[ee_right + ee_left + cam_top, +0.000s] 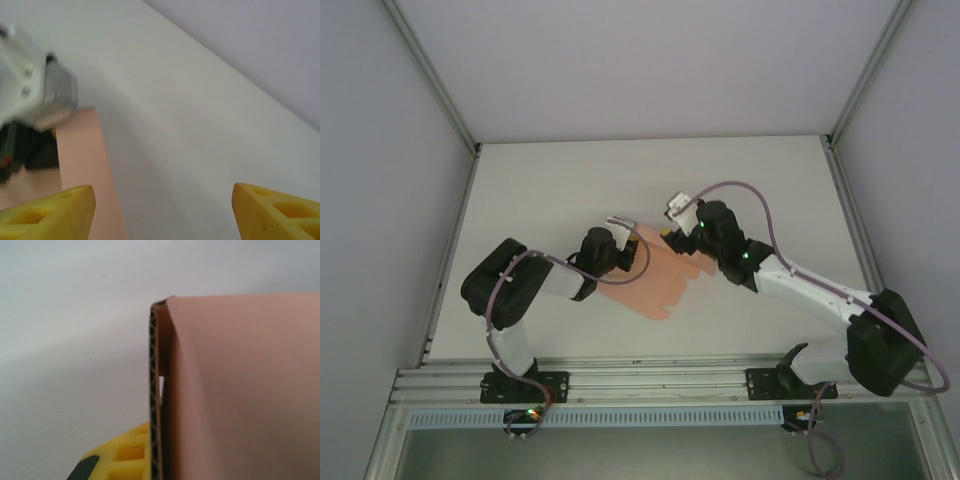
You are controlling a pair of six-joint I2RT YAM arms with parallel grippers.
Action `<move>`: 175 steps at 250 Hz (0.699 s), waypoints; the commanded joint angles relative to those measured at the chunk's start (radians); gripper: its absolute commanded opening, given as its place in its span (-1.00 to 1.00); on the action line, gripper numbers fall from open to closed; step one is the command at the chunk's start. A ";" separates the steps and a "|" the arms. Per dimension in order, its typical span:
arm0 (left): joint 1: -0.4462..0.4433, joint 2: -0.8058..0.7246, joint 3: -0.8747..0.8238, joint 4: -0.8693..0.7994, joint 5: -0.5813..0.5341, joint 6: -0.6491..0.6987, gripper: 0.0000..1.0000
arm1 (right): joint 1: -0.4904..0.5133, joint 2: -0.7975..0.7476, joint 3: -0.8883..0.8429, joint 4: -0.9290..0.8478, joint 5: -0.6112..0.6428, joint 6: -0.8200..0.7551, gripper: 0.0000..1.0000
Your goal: Assemble paper box
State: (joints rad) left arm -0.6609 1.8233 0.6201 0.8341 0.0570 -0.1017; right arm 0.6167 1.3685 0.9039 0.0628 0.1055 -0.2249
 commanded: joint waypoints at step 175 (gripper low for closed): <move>-0.017 0.030 0.011 0.039 0.044 0.029 -0.77 | -0.090 0.455 0.197 -0.248 -0.332 0.277 -0.09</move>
State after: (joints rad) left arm -0.6662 1.8446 0.6201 0.8677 0.0753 -0.0917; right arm 0.5407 1.7367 1.1183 -0.0780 -0.2241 0.0357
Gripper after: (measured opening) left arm 0.082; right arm 0.465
